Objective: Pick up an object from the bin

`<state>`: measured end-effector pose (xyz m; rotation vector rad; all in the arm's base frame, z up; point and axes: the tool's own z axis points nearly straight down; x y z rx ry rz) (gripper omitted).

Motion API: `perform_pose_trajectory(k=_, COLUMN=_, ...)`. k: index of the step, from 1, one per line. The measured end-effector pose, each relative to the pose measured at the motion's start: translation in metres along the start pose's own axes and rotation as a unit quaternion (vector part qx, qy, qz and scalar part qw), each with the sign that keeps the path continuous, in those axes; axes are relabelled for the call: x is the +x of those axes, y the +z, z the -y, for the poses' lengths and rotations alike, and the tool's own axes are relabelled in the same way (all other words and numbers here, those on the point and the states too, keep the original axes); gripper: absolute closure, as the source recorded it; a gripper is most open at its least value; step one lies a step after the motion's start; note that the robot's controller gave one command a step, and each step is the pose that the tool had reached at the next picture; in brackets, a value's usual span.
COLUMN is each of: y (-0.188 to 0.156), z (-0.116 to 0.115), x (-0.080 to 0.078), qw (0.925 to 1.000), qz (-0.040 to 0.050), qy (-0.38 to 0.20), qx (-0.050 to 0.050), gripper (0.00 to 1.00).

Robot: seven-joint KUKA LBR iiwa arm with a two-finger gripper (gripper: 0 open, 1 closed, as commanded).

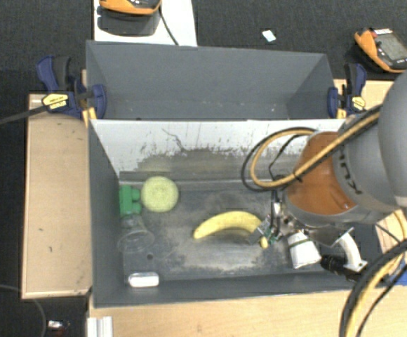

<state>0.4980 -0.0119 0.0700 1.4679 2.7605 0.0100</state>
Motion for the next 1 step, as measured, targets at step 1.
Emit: perform_pose_trajectory(k=1, y=-0.0026, z=-0.0030, x=-0.0045, qw=0.9999, qz=-0.0015, qy=-0.012, qx=0.001, gripper=1.00)
